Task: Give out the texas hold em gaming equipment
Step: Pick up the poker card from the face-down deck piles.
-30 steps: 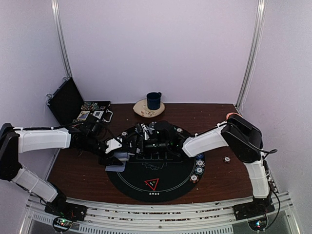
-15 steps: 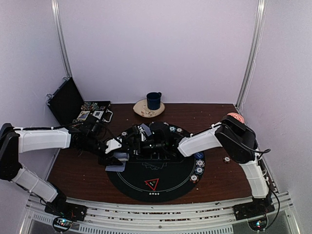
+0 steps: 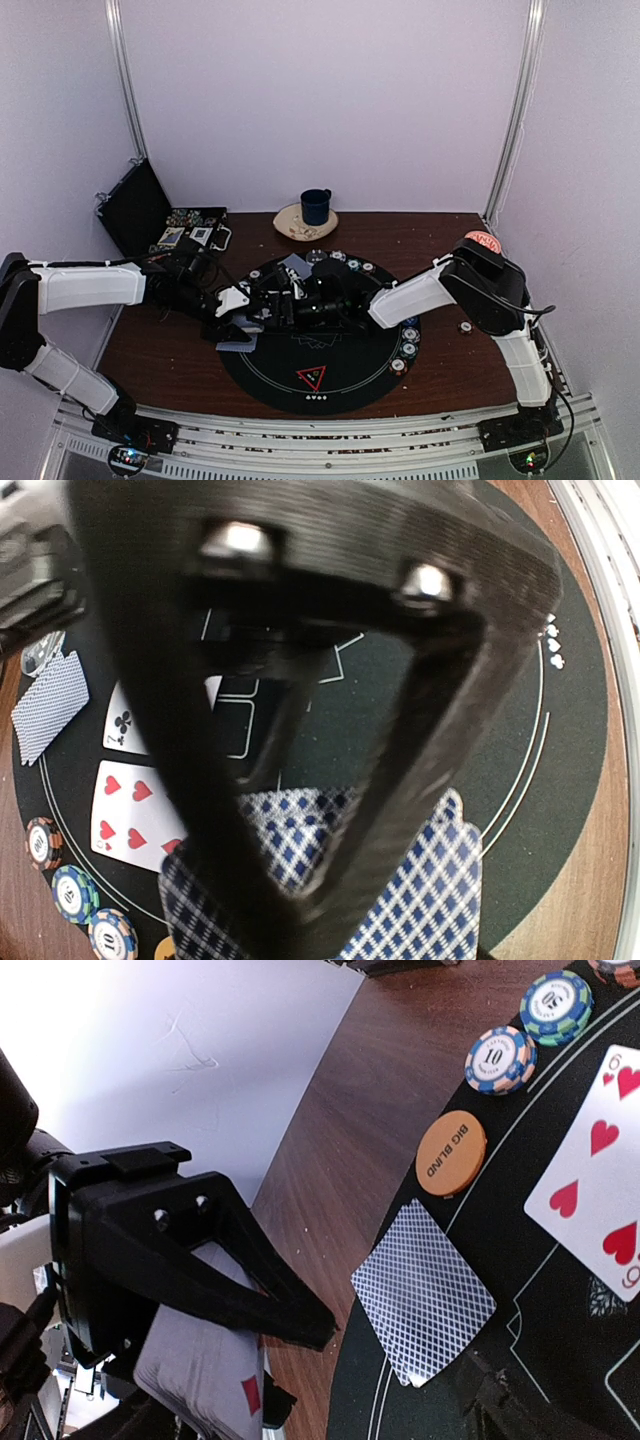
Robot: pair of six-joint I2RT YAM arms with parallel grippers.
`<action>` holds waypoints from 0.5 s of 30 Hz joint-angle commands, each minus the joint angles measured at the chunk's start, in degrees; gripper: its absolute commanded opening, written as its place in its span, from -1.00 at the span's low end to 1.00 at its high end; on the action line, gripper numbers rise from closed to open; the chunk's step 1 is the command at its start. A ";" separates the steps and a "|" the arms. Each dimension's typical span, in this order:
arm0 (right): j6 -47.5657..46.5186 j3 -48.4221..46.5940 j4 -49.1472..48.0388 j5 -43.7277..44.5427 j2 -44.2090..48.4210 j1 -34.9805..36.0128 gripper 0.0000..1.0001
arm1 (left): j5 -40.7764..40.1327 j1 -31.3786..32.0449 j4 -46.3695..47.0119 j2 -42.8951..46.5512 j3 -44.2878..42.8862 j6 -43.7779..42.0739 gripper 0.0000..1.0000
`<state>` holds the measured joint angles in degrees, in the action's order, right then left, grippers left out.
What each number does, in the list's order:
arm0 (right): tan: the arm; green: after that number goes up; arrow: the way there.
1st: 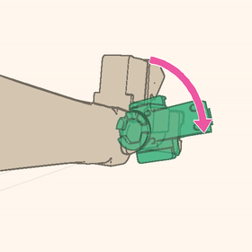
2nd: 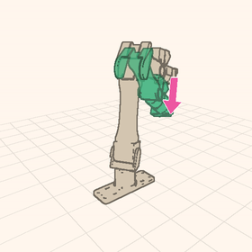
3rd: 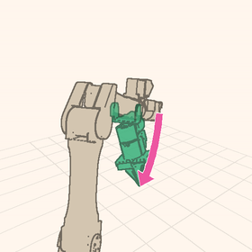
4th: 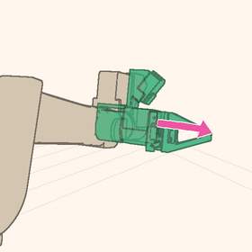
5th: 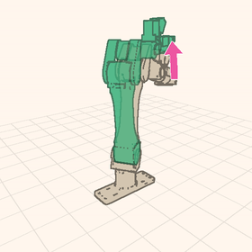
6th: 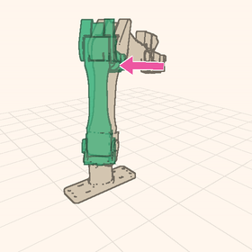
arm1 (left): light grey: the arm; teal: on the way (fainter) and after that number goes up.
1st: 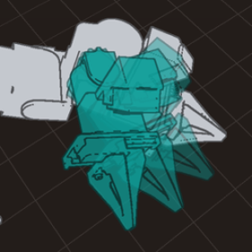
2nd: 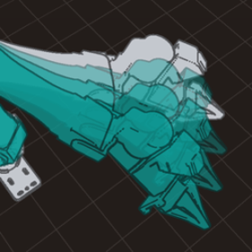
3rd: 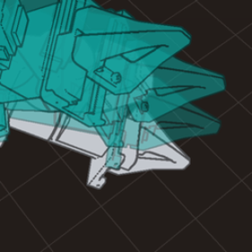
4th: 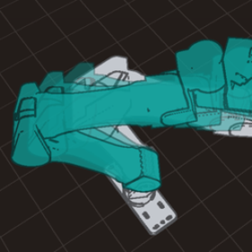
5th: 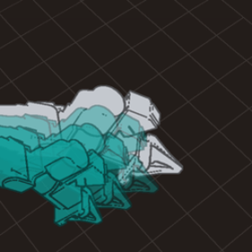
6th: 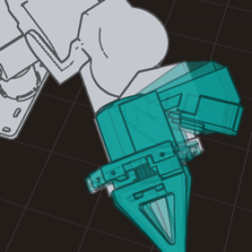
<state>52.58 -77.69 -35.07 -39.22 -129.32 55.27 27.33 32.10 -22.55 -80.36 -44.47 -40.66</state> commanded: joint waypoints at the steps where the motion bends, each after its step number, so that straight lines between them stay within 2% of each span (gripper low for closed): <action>1: 1.04 1.99 -3.75 -1.51 3.28 0.22 0.81 | 1.58 0.18 1.51 -0.17 -0.36 -0.73 -0.33; 15: -0.38 -3.37 2.80 -0.06 -0.19 0.52 0.80 | 1.62 0.23 1.53 -0.72 -0.44 -0.82 -0.33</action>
<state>53.08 -78.11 -33.89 -39.66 -128.79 55.33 27.49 32.21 -22.55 -80.47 -44.47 -40.69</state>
